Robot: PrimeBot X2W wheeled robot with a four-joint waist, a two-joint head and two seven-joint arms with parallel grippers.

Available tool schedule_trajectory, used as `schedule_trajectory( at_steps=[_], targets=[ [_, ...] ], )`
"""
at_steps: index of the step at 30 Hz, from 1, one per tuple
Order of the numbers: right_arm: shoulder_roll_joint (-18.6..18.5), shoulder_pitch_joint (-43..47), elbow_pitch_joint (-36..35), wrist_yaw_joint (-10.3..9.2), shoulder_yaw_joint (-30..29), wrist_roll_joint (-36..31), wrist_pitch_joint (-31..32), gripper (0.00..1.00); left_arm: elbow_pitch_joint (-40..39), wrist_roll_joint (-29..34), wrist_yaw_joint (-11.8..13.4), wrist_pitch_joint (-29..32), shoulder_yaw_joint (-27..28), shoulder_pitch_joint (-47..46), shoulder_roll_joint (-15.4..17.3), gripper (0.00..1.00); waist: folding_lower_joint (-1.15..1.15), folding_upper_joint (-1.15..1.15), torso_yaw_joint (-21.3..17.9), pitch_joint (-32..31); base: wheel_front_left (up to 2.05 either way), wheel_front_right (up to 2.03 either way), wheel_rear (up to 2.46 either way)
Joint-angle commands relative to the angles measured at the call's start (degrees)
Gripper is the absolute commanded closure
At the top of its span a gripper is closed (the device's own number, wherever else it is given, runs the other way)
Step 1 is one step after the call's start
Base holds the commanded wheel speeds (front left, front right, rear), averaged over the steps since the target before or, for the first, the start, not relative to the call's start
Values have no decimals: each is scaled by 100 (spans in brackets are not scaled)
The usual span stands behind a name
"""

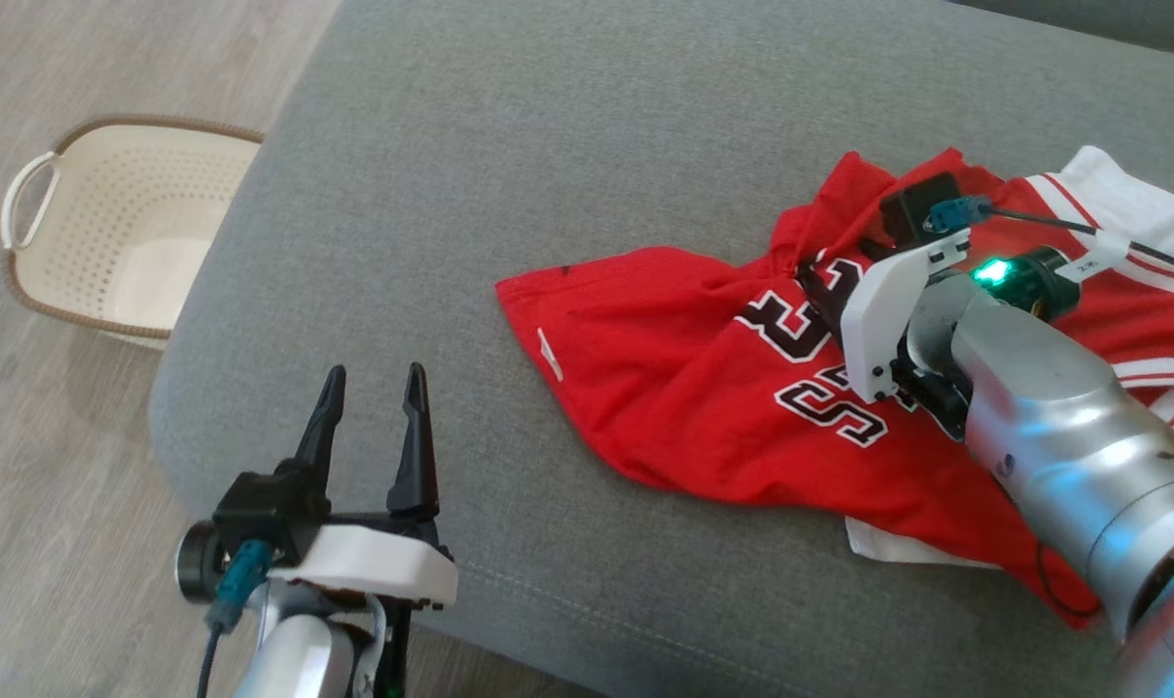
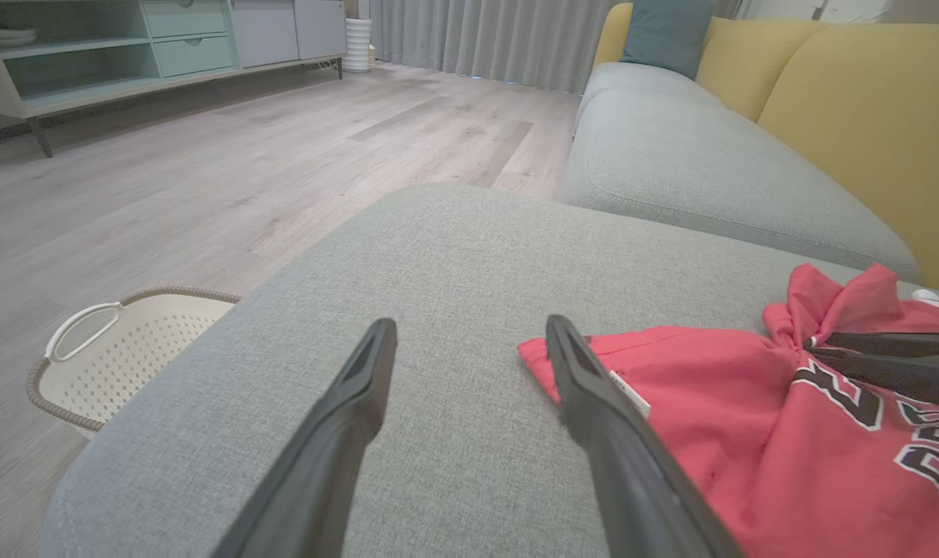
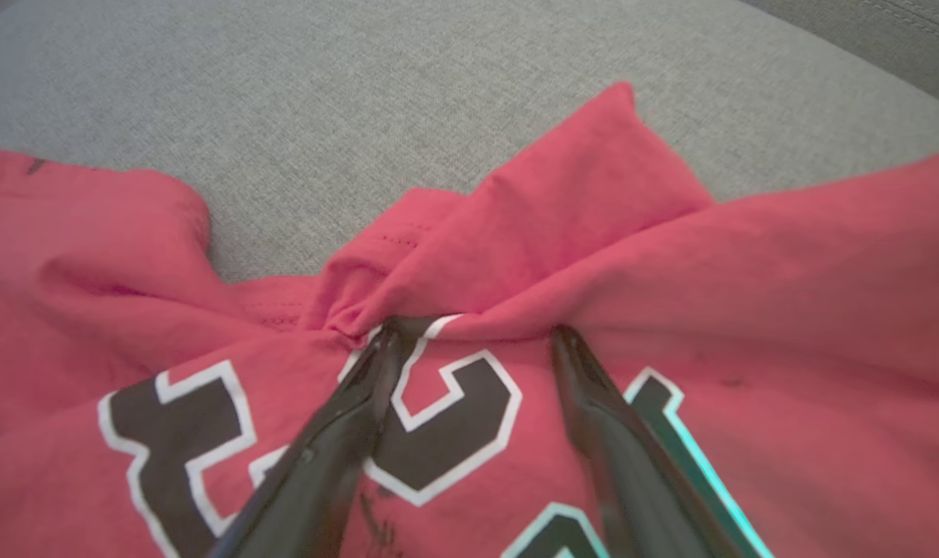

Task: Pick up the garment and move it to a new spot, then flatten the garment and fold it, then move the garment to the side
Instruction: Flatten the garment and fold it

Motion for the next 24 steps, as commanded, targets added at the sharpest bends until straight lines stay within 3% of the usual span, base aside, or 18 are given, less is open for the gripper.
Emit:
schedule_trajectory(
  at_steps=[1, 3, 5, 6, 14, 24],
  targets=[
    [62, 58, 27, -5, 80, -58, 86, 4, -193, -49, 36, -71, 145, -165, 8, 0, 0, 0, 26, -3, 0, 0, 0],
    [61, 92, 80, -5, 108, -111, 150, 52, -189, -54, 38, -71, 139, -161, 8, 0, 0, 0, 56, -9, 0, 0, 0],
    [52, 105, 124, -5, 123, -144, 156, 75, -187, -54, 39, -71, 138, -154, 8, 0, 0, 0, 80, -19, 0, 0, 0],
    [38, 90, 152, -5, 132, -185, 130, 98, -189, -53, 41, -71, 136, -148, 8, 0, 0, 0, 91, -21, 0, 0, 0],
    [-213, -424, 351, -5, 127, -526, -287, 100, -242, -63, 60, -71, 123, -141, 8, 0, 0, 0, 175, 79, 0, 0, 0],
    [-881, -1290, 388, -5, -227, -1176, -464, 100, -255, -81, 64, -71, 59, -231, 7, 0, 0, 0, 324, 235, 0, 0, 0]
  ],
)
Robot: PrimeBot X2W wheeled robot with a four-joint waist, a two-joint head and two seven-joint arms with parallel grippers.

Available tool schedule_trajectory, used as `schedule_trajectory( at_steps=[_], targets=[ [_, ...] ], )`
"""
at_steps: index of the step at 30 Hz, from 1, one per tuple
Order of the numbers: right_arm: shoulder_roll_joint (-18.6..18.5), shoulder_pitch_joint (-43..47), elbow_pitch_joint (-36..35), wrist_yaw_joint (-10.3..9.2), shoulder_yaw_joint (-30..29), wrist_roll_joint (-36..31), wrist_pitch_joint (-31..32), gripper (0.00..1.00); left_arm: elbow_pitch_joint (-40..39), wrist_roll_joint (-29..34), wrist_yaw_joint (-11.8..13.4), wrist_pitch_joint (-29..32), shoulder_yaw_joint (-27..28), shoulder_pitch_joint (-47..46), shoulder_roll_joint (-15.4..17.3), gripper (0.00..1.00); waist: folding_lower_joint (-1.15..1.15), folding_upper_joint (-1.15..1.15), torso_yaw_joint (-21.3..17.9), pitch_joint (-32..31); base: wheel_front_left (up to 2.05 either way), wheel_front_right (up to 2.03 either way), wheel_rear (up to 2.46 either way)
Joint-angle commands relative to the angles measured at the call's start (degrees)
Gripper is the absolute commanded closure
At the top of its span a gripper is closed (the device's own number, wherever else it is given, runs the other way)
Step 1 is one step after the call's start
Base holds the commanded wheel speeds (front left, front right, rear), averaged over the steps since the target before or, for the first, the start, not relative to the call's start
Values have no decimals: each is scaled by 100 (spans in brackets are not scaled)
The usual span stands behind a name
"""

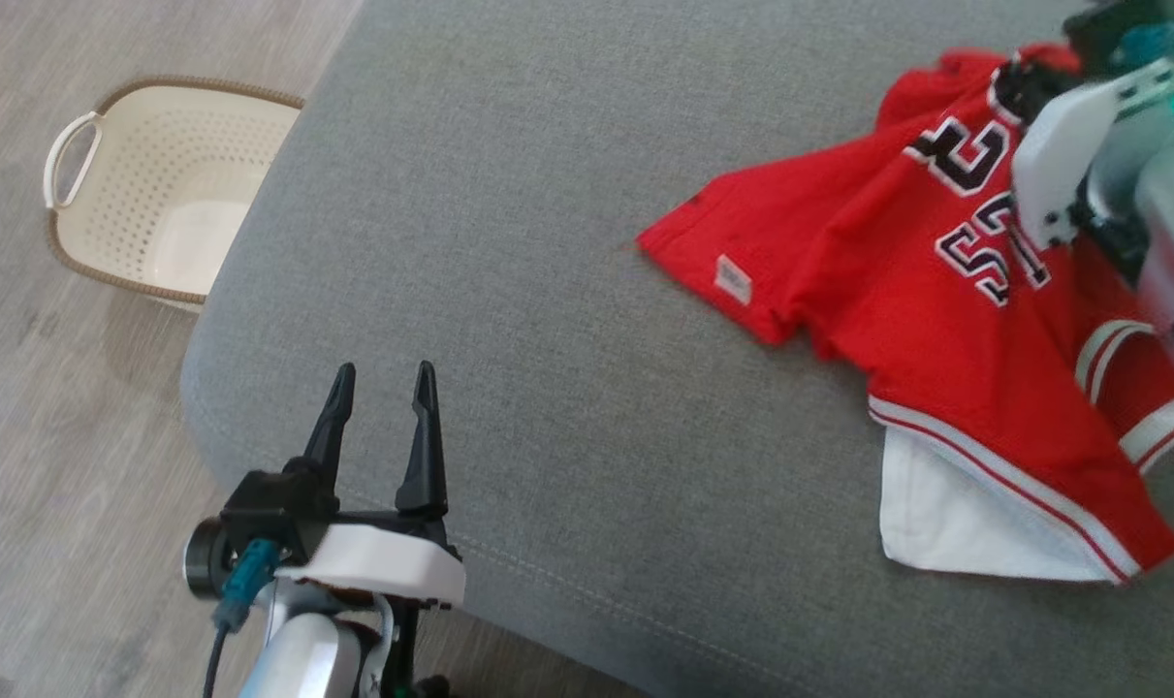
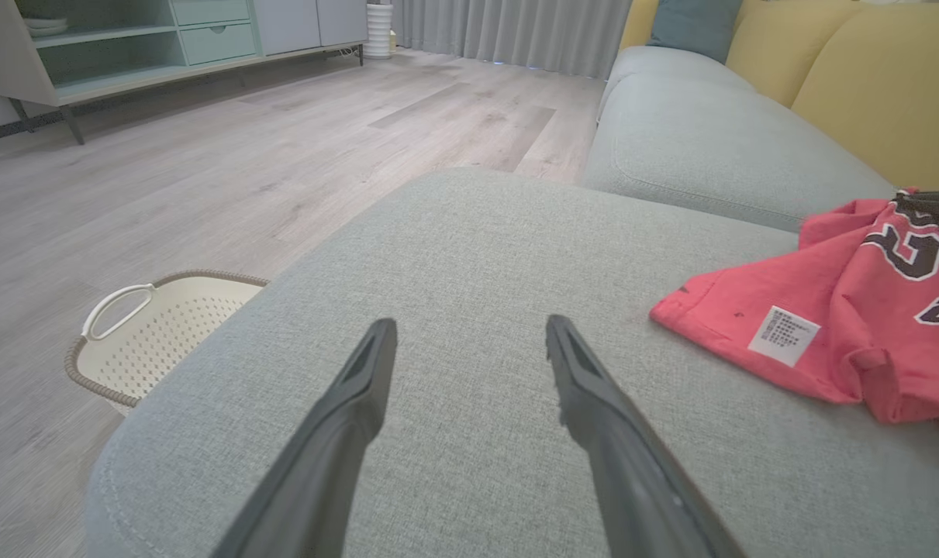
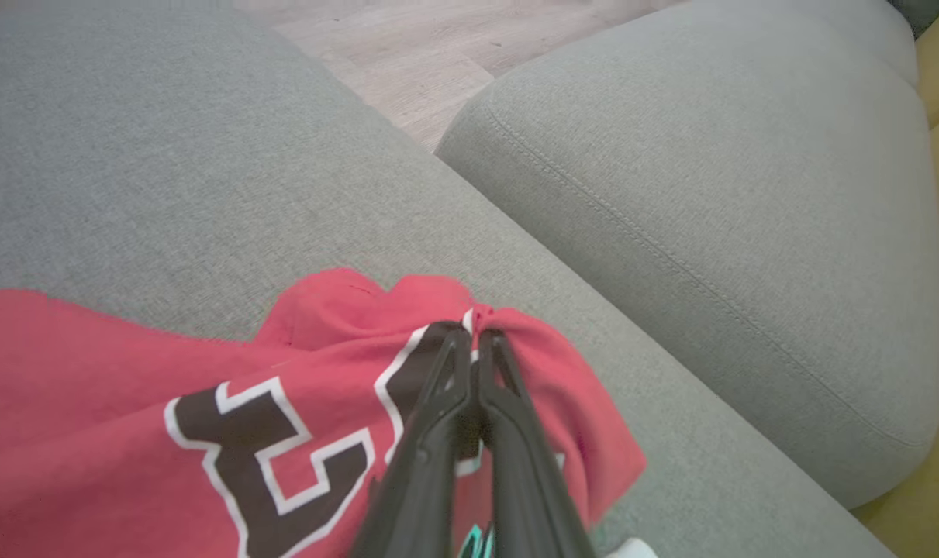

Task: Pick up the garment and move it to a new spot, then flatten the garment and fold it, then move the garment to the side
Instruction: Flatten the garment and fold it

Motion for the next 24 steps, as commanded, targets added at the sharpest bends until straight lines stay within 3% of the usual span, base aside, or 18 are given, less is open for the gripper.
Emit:
schedule_trajectory(
  at_steps=[1, 3, 5, 6, 14, 20, 24],
  targets=[
    [-51, -122, -50, -5, -114, -142, -37, 100, -216, -37, 43, -71, 160, -240, 10, 0, 0, 0, 30, 41, 0, 0, 0],
    [-87, -145, -50, -5, -262, -241, -27, 98, -216, -45, 55, -71, 159, -259, 10, 0, 0, 0, 33, 60, 0, 0, 0],
    [-83, -89, -49, -5, -528, -363, -81, 10, -221, -47, 79, -71, 178, -277, 10, 0, 0, 0, -6, 80, 0, 0, 0],
    [-64, -59, -49, -5, -612, -408, -115, 0, -225, -45, 88, -71, 191, -281, 9, 0, 0, 0, -32, 77, 0, 0, 0],
    [179, 114, -49, -5, -1209, -572, -575, 0, -241, 6, 91, -71, 224, -279, 9, 0, 0, 0, -338, -13, 0, 0, 0],
    [555, 347, -58, -5, -1452, -520, -996, 0, -253, 112, 62, -71, 349, -244, 11, 0, 0, 0, -848, -184, 0, 0, 0],
    [590, 709, -189, -5, -1479, -396, -1116, 0, -234, 170, 26, -71, 404, -189, 25, 0, 0, 0, -1206, -350, 0, 0, 0]
  ],
)
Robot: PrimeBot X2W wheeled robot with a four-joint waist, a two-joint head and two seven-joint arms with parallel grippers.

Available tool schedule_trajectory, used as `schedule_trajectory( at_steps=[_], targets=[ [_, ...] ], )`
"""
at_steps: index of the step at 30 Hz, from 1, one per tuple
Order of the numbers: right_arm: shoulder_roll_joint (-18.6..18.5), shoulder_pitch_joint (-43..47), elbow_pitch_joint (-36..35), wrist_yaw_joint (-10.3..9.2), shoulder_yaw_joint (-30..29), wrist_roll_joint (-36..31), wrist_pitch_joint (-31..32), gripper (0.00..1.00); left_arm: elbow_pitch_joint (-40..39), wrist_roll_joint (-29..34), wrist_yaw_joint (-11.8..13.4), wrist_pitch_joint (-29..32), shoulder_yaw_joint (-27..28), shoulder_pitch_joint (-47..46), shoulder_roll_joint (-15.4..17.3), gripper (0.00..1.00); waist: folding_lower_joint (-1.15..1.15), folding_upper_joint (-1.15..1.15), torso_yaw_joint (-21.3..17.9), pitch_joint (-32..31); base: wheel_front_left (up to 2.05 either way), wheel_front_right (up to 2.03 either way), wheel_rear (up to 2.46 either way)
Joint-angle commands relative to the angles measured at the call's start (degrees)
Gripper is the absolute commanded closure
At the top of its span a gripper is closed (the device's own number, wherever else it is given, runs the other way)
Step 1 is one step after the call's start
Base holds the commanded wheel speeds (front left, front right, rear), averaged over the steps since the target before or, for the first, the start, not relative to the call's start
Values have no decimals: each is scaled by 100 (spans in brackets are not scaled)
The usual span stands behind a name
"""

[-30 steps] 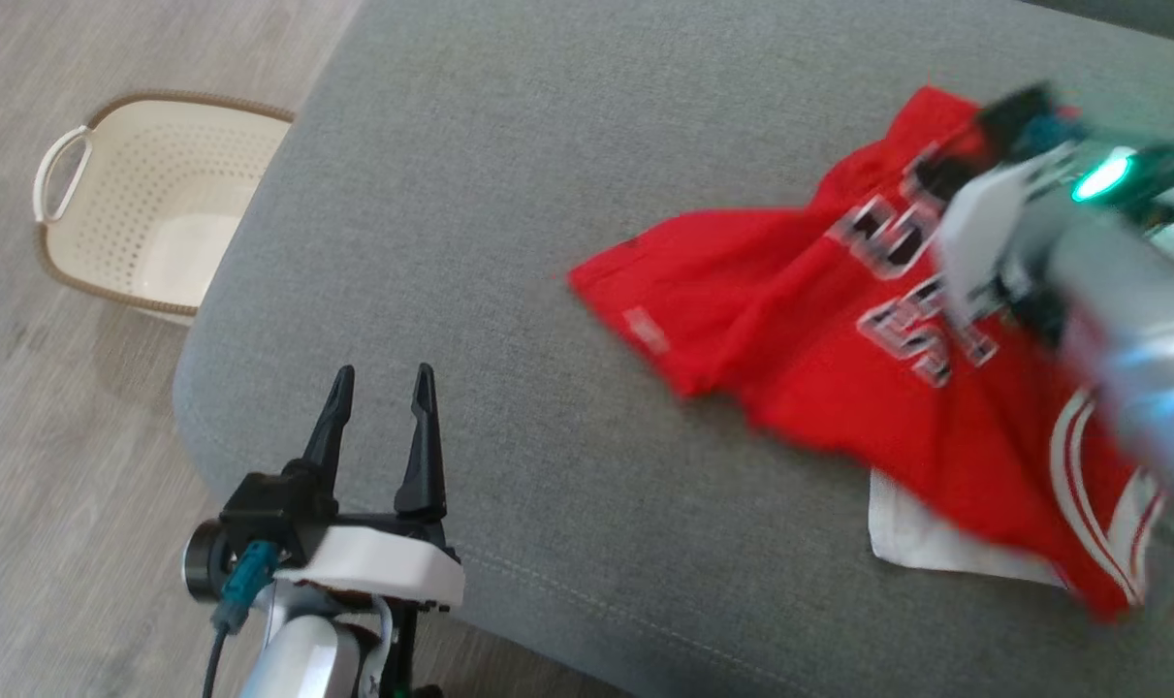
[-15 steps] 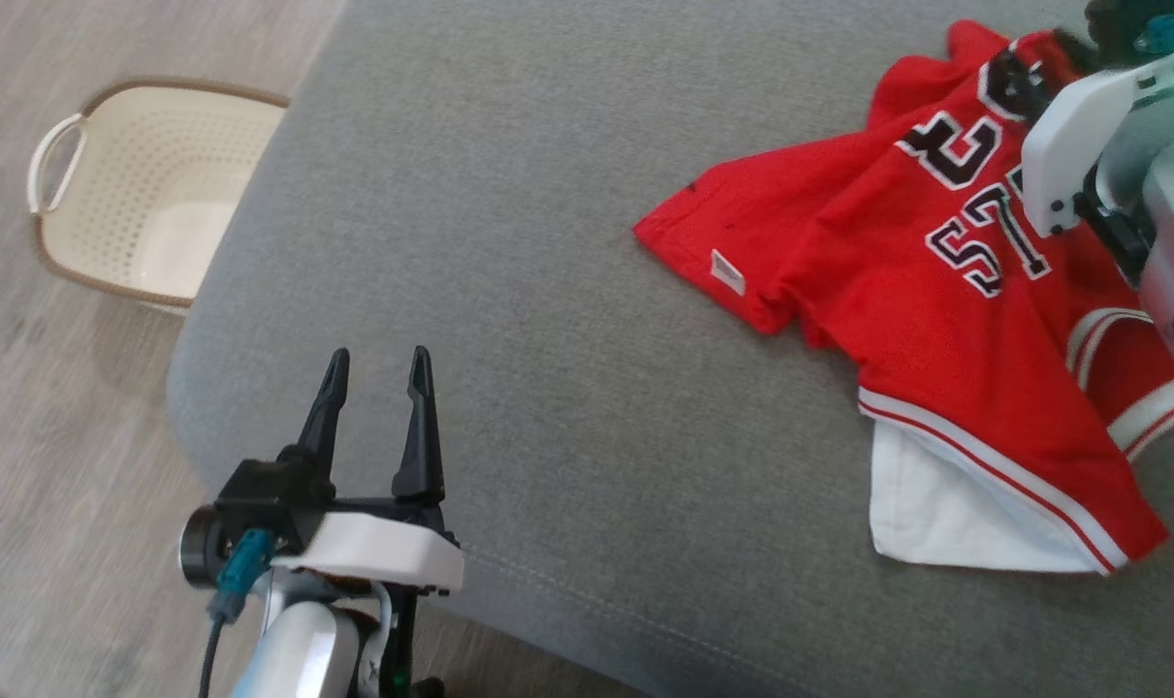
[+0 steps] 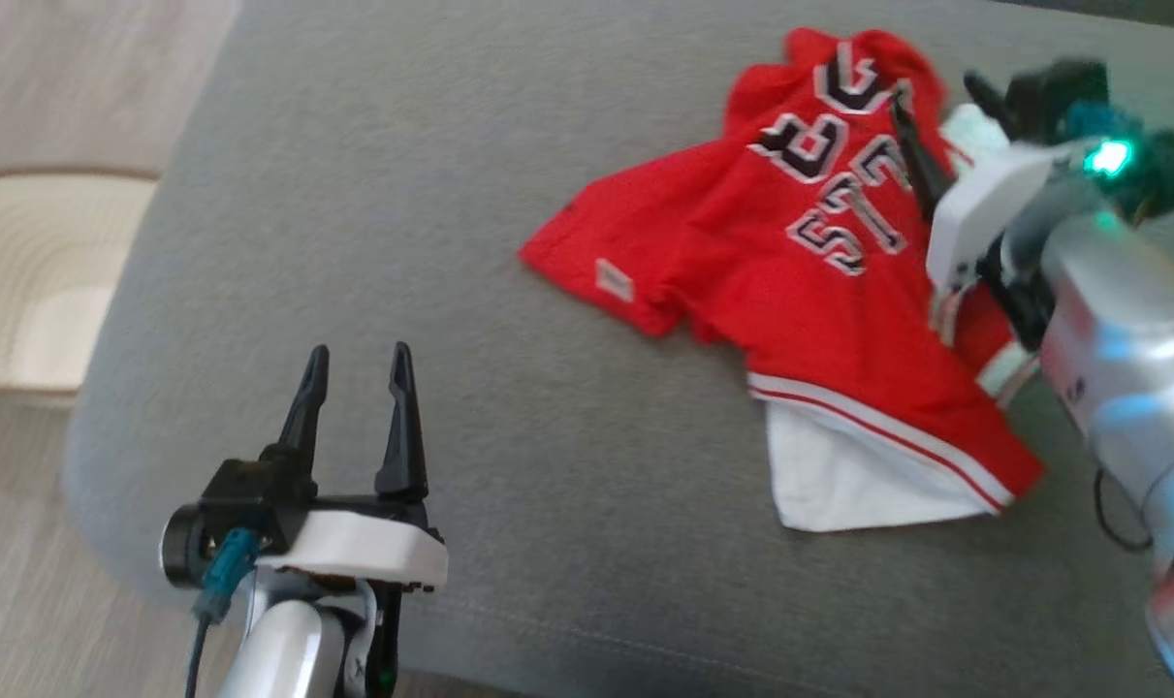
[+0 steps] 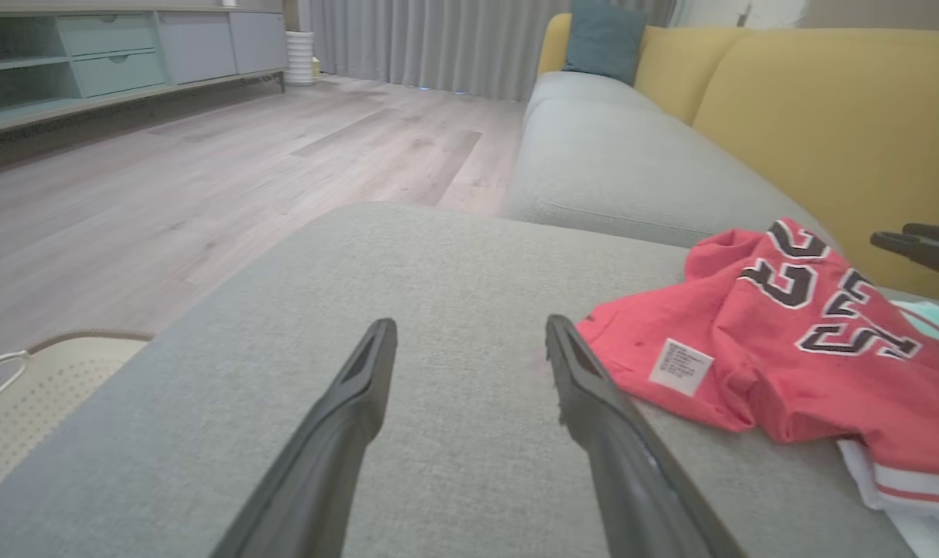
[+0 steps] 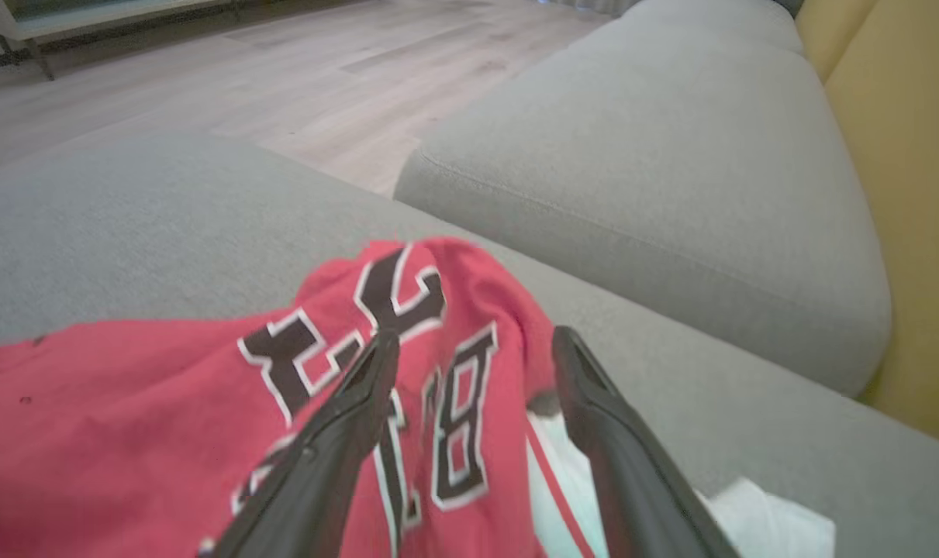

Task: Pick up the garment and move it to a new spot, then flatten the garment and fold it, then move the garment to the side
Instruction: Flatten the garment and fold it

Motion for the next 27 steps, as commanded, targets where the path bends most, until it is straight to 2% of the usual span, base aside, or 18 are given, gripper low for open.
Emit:
schedule_trajectory(
  at_steps=[1, 8, 12, 17, 23, 24, 25, 27],
  targets=[
    [-15, 209, -136, -5, 25, 64, -95, 0, -164, 56, -10, -71, 217, -74, 25, 0, 0, 0, -311, -185, 0, 0, 0],
    [-219, 824, -313, -5, 20, 321, -56, 0, -162, 103, -47, -71, 270, 1, 55, 0, 0, 0, -851, -263, 0, 0, 0],
    [-214, 1037, -293, -5, -92, 496, -19, 0, -155, 130, -60, -71, 277, -14, 65, 0, 0, 0, -1040, -245, 0, 0, 0],
    [-150, 1179, -221, -5, -266, 709, 45, 0, -164, 150, -78, -71, 290, -57, 83, 0, 0, 0, -1114, -172, 0, 0, 0],
    [-49, 1134, -131, -5, -440, 911, 236, 0, -158, 179, -107, -71, 279, -134, 98, 0, 0, 0, -1026, -47, 0, 0, 0],
    [-53, 1123, -116, -5, -443, 916, 269, 15, -154, 182, -108, -71, 278, -142, 99, 0, 0, 0, -992, -36, 0, 0, 0],
    [-66, 1115, -102, -5, -446, 922, 307, 45, -151, 183, -108, -71, 279, -147, 99, 0, 0, 0, -960, -24, 0, 0, 0],
    [-114, 1083, -75, -5, -467, 940, 373, 69, -158, 185, -102, -71, 287, -152, 99, 0, 0, 0, -894, 1, 0, 0, 0]
  ],
)
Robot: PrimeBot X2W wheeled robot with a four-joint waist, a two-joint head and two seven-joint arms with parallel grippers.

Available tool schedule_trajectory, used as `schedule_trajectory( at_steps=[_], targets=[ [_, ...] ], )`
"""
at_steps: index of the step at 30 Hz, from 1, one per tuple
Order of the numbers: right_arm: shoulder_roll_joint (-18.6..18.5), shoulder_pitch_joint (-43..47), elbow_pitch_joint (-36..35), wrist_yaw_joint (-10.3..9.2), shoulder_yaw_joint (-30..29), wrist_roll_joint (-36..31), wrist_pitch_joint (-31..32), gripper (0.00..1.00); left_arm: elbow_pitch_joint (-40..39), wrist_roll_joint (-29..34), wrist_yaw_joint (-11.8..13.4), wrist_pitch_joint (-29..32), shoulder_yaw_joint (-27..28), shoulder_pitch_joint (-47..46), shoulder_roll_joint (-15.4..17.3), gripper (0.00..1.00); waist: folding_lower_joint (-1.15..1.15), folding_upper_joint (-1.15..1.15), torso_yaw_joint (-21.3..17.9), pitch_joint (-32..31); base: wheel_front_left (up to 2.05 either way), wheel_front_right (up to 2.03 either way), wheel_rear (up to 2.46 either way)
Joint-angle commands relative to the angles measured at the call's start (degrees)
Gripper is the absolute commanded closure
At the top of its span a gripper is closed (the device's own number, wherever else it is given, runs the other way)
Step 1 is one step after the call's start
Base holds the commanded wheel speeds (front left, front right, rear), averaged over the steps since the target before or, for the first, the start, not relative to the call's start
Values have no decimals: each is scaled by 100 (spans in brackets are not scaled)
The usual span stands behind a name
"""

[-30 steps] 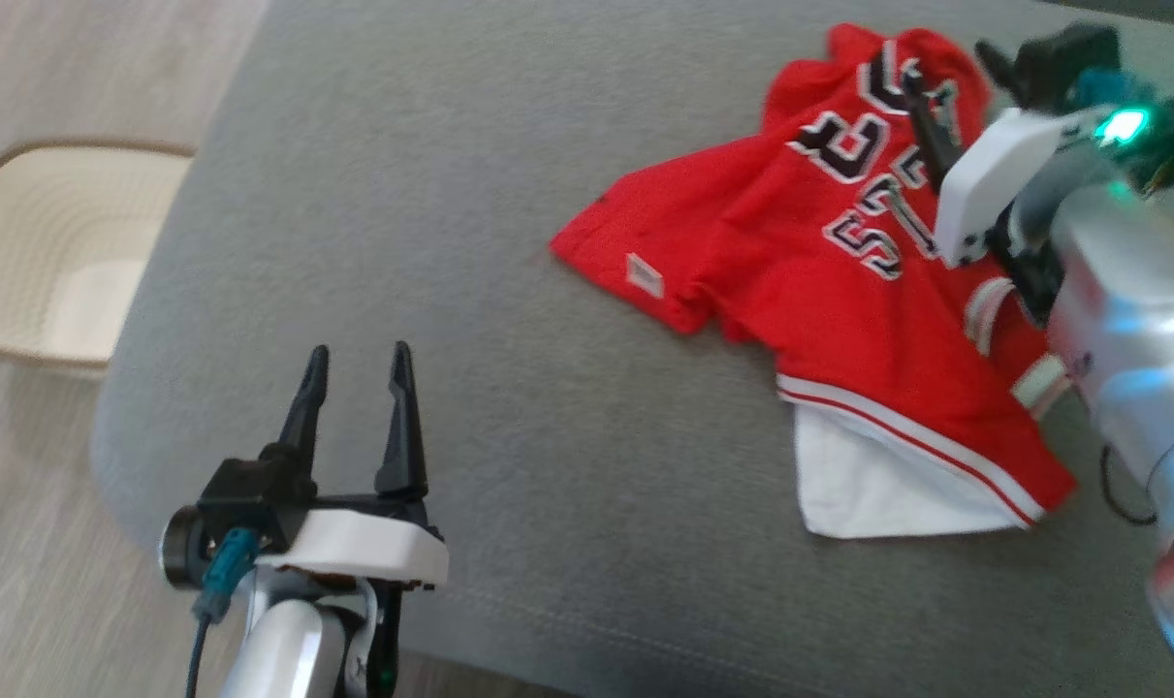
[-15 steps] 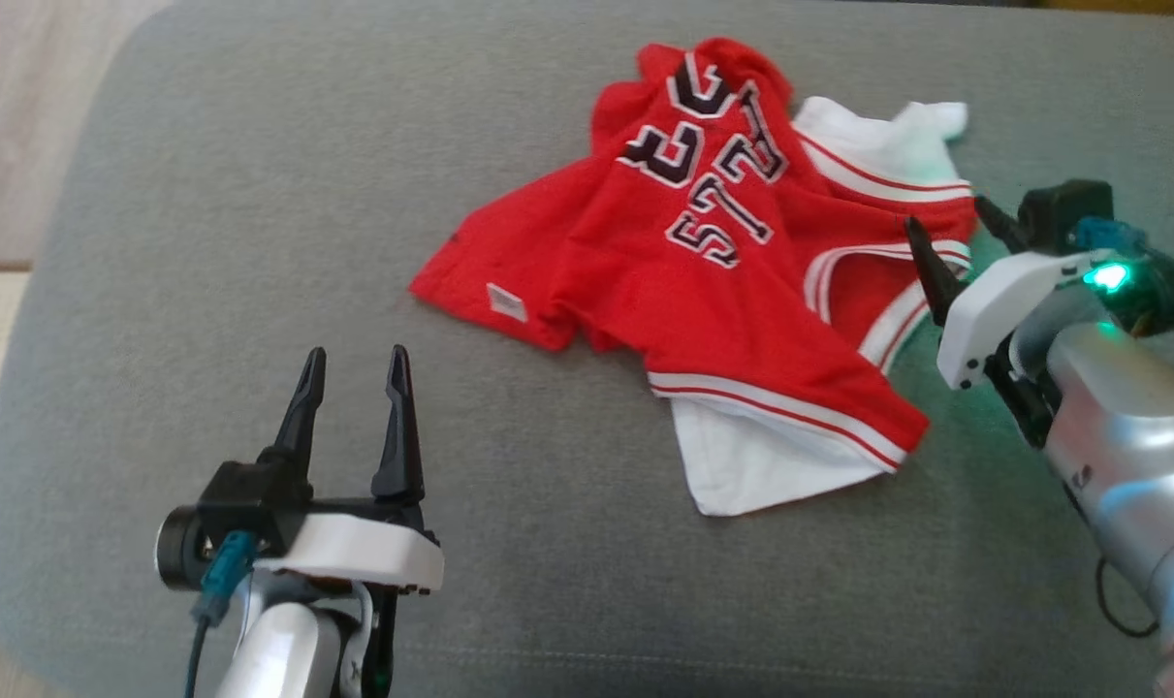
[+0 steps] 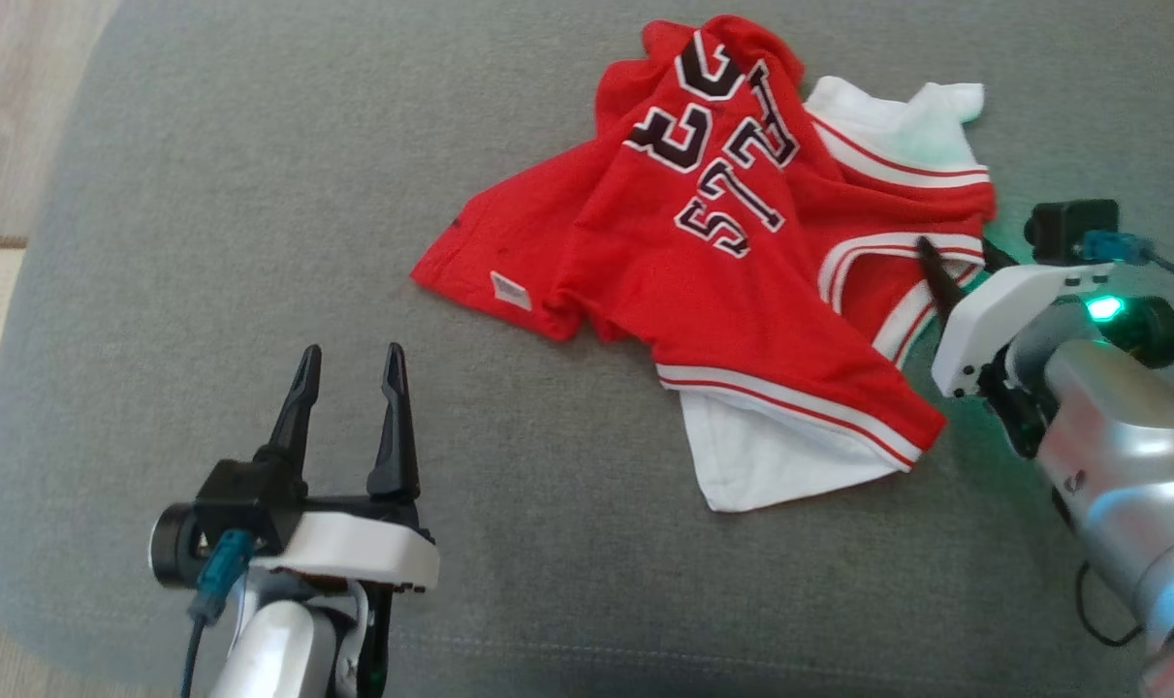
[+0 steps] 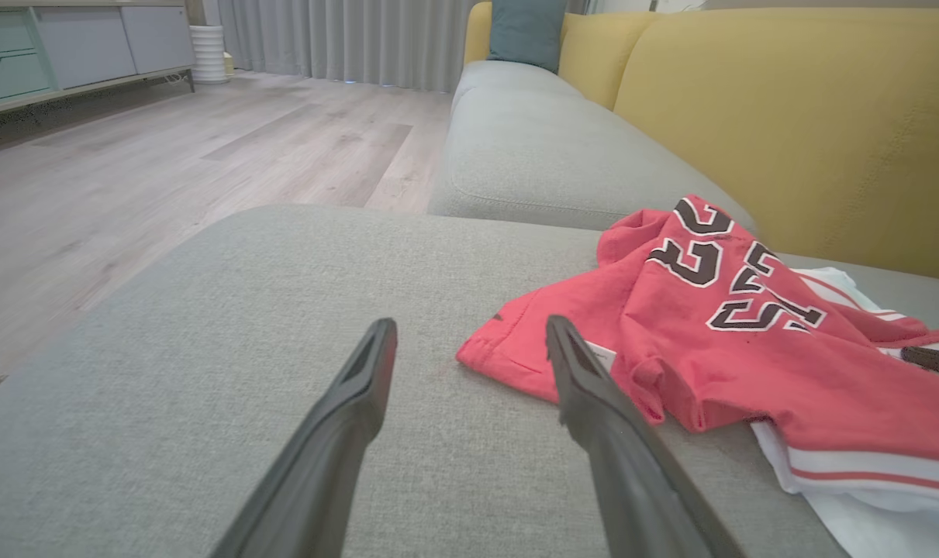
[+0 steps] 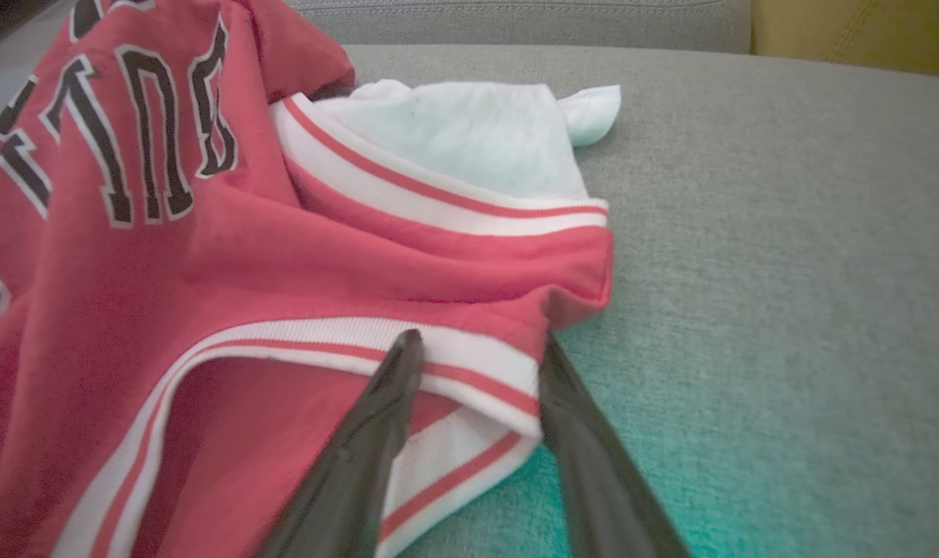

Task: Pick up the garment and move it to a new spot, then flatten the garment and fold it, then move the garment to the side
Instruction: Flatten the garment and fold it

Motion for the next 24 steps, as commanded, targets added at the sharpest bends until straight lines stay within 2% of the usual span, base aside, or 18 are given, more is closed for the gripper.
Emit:
schedule_trajectory(
  at_steps=[1, 2, 3, 8, 12, 16, 20, 21, 22, 23, 24],
  targets=[
    [-96, -61, -23, -5, -8, 45, 37, 82, -175, 40, -1, -70, 213, -165, 62, 0, 0, 0, 74, 31, 0, 0, 0],
    [-147, -101, -6, -5, -20, 37, 54, 99, -179, 41, -1, -70, 216, -165, 63, 0, 0, 0, 101, 41, 0, 0, 0],
    [-209, -152, 10, -5, -31, 21, 61, 100, -187, 43, -1, -70, 219, -167, 63, 0, 0, 0, 125, 56, 0, 0, 0],
    [-549, -447, 62, -5, -87, -121, 53, 100, -217, 50, -12, -70, 213, -182, 60, 0, 0, 0, 219, 123, 0, 0, 0],
    [-1015, -777, 80, -5, -193, -402, 114, 100, -236, 58, -25, -70, 181, -207, 52, 0, 0, 0, 329, 212, 0, 0, 0],
    [-1407, -1112, 83, -5, -383, -838, 252, 100, -214, 63, -54, -70, 144, -258, 44, 0, 0, 0, 462, 275, 0, 0, 0],
    [-1572, -1337, 83, -5, -573, -1394, 391, 100, -177, 66, -62, -70, 117, -268, 35, 0, 0, 0, 565, 266, 0, 0, 0],
    [-1597, -1375, 83, -5, -621, -1563, 408, 96, -164, 67, -66, -70, 110, -264, 33, 0, 0, 0, 581, 253, 0, 0, 0],
    [-1609, -1399, 84, -5, -693, -1714, 438, 65, -150, 69, -67, -70, 106, -260, 31, 0, 0, 0, 591, 236, 0, 0, 0],
    [-1594, -1398, 84, -5, -795, -1829, 478, 27, -138, 69, -64, -70, 106, -253, 30, 0, 0, 0, 595, 215, 0, 0, 0],
    [-1562, -1385, 84, -5, -925, -1911, 488, 0, -129, 69, -60, -70, 109, -243, 28, 0, 0, 0, 589, 191, 0, 0, 0]
  ],
)
